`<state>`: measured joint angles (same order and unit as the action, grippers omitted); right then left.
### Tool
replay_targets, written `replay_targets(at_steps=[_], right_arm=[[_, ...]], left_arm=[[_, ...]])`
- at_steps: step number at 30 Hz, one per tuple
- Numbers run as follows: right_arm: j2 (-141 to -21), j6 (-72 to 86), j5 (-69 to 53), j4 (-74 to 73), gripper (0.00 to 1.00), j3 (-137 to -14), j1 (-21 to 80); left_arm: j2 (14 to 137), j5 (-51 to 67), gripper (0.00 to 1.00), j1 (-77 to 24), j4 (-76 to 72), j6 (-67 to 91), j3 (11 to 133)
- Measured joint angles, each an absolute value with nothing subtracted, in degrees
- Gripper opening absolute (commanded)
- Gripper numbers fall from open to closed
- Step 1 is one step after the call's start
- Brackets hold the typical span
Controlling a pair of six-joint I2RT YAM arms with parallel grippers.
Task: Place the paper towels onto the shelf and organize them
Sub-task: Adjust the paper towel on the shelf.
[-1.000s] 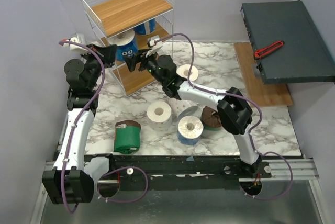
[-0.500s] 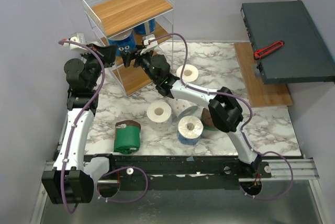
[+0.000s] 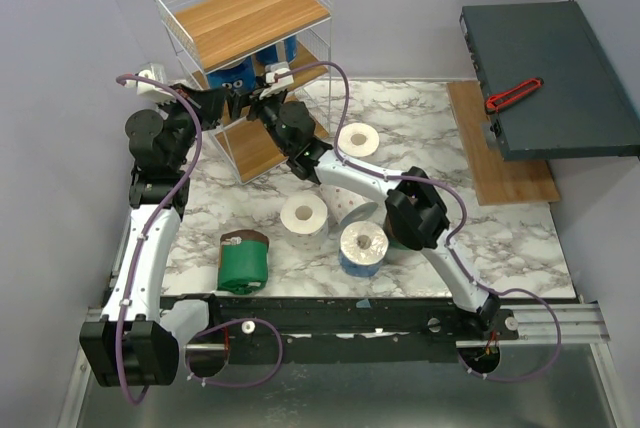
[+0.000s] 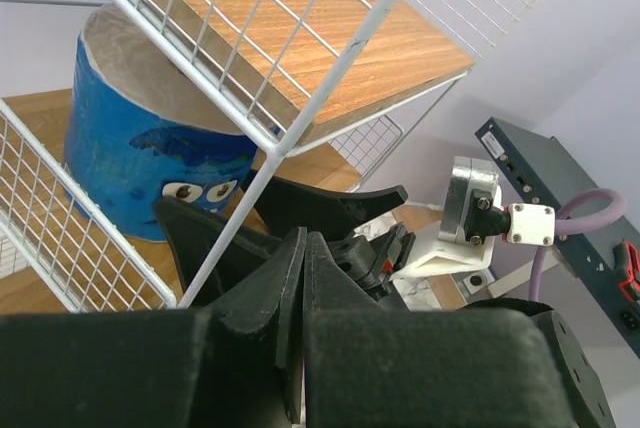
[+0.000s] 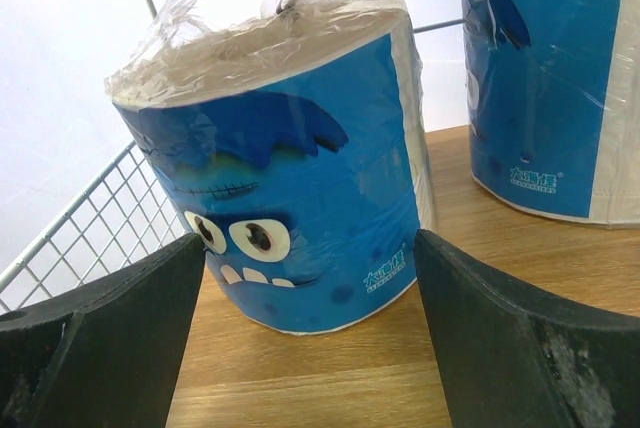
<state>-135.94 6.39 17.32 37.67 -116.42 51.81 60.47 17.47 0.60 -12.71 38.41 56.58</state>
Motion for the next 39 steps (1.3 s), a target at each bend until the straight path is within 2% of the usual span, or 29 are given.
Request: replay_targets(at_steps=[32,36,39], right_arm=[[-141.86,11.84,21.19,36.73,0.9,-127.15,50.02],[-141.51,11.94,20.88,37.63,0.9,-126.02,50.0],[-138.41,12.25,19.57,40.36,0.9,-120.07,49.8]], left_arm=[[61.56,17.21,0.0,0.6,-11.84,38.61,56.58],[61.56,17.17,0.0,0.49,-11.81,38.61,56.58],[61.56,17.1,0.0,0.45,-11.81,38.61,56.58]])
